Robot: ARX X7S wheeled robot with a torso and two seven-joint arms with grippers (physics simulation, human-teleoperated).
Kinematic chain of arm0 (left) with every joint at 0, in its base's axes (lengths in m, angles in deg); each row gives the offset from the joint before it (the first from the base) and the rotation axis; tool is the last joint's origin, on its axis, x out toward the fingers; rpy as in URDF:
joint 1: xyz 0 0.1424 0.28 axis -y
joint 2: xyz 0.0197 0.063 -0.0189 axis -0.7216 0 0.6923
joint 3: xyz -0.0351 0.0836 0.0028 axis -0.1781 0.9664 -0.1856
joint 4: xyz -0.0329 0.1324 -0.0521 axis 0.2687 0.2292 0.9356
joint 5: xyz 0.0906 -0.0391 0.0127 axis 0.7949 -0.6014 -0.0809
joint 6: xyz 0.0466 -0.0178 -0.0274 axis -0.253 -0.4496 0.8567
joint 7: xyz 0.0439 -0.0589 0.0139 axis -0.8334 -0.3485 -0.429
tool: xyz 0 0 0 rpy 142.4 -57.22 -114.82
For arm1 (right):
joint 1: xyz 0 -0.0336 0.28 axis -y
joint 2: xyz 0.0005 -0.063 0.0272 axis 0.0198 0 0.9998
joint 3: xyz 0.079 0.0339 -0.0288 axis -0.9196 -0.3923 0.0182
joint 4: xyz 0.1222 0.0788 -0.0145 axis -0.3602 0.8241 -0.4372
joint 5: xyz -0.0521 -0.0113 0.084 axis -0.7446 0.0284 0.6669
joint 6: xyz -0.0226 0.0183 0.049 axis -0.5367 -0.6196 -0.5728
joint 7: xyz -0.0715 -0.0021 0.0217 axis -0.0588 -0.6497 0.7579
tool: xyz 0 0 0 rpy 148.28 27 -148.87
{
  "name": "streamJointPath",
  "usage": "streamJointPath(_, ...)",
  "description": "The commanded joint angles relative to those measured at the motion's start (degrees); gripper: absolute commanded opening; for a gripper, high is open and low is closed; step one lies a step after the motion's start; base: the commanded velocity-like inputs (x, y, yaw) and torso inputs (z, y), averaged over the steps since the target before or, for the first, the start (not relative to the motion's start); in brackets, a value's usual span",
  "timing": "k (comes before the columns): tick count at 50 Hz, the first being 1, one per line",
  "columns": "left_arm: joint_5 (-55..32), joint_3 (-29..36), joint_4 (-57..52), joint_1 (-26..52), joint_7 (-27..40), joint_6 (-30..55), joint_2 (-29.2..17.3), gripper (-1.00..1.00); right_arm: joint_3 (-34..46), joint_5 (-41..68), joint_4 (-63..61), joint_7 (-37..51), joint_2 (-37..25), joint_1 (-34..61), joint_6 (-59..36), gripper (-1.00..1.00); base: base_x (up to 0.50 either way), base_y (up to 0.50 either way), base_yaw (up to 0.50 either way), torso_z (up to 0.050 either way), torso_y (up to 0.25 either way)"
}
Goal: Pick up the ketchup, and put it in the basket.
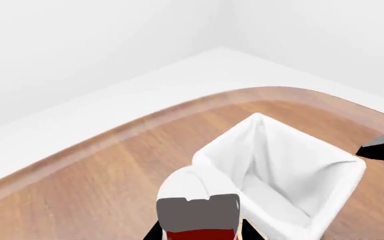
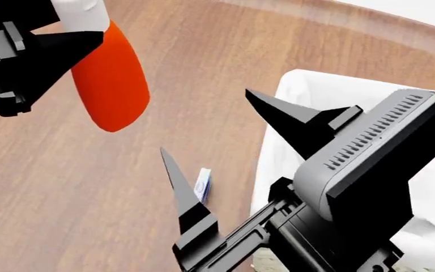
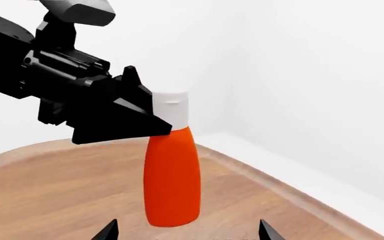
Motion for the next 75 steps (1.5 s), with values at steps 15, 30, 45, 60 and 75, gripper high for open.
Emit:
streamJointPath(15,-0.3,0.4,0.5,1.4,-0.3,0.1,1.2,-1.00,1.8,1.7,1.7,-2.1,3.5,5.4,-4.1,1.00,0.00,0.00,0.00,0.000,0.001)
streamJointPath(30,-1.6,0.0,-0.6,1.0,0.3,0.5,1.4,-1.00,2.8,0.4,3.7,-2.4,7.4,5.4,-3.3,1.00,0.00,0.00,0.00,0.000,0.000)
streamJointPath(45,-1.5,0.1,-0.6,0.4,0.4,-0.1,1.4,-1.00,4.1,-1.2,5.7,-2.6,10.9,5.9,-3.3,1.00,0.00,0.00,0.00,0.000,0.001)
streamJointPath(60,-1.6,0.5,-1.2,-0.8,0.6,-0.7,1.7,-1.00,5.1,-2.6,7.6,-3.4,13.2,6.0,-3.1,1.00,0.00,0.00,0.00,0.001,0.001)
streamJointPath(75,-2.8,0.4,-3.1,-0.8,1.2,0.1,1.5,-1.00,6.1,-3.5,10.5,-4.7,15.4,7.8,-3.9,1.00,0.00,0.00,0.00,0.000,0.000)
